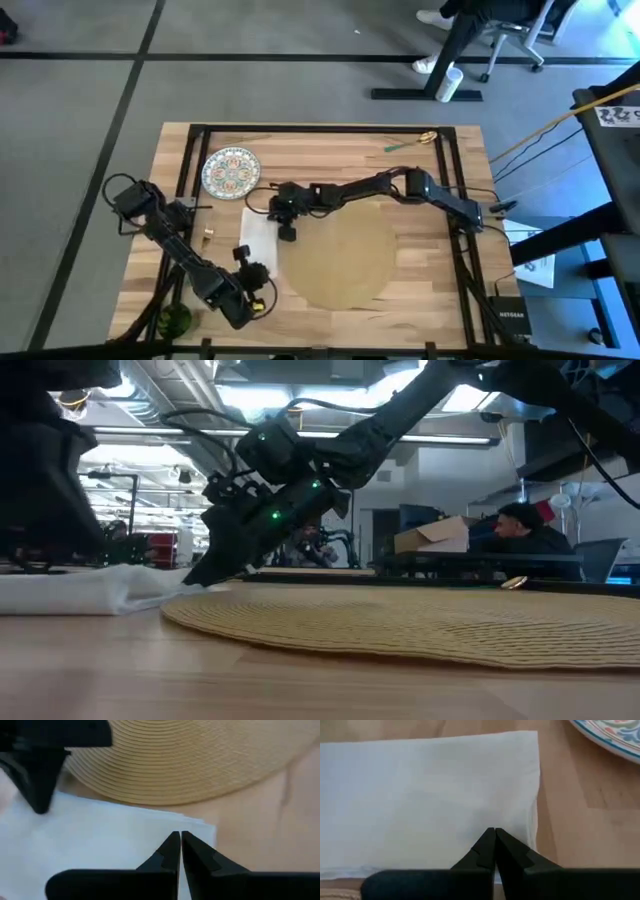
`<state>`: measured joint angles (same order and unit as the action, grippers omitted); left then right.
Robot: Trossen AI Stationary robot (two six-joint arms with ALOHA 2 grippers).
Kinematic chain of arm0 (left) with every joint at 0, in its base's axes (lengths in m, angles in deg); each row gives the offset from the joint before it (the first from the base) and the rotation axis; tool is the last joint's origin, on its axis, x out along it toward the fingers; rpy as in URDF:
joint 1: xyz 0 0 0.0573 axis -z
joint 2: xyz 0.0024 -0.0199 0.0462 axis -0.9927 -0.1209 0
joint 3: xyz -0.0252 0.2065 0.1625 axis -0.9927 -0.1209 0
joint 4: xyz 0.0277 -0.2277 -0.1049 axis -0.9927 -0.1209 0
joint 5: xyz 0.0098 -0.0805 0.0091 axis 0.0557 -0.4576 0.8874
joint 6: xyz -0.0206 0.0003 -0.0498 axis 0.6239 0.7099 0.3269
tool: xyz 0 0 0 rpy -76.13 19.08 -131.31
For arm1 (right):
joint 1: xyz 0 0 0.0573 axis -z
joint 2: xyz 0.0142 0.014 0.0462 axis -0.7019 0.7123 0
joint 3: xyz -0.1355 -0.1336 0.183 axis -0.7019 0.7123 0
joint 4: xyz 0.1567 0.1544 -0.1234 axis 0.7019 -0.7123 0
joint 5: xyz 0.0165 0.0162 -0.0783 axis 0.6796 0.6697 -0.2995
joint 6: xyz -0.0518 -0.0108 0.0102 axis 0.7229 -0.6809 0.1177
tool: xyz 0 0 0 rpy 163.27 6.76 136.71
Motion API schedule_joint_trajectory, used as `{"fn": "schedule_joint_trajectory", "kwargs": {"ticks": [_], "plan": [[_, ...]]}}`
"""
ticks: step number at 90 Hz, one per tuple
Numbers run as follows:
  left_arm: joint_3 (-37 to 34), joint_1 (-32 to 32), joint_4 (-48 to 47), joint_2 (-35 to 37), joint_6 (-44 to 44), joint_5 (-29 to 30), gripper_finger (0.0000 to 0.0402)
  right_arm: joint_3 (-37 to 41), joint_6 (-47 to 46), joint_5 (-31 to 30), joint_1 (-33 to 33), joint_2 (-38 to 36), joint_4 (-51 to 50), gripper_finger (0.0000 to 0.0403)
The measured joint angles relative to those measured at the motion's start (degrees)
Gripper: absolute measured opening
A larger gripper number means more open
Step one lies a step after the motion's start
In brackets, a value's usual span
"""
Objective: Set table place
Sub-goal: Adjust the white table napkin
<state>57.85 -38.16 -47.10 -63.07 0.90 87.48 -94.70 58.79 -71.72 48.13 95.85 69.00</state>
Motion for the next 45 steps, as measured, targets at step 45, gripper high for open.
{"fn": "schedule_joint_trajectory", "kwargs": {"ticks": [45], "plan": [[-5.87,-0.83,13.6,-0.04,-0.59,-0.05,0.0,0.04,-0.02,1.97,-0.11,-0.01,-0.09,0.0]]}}
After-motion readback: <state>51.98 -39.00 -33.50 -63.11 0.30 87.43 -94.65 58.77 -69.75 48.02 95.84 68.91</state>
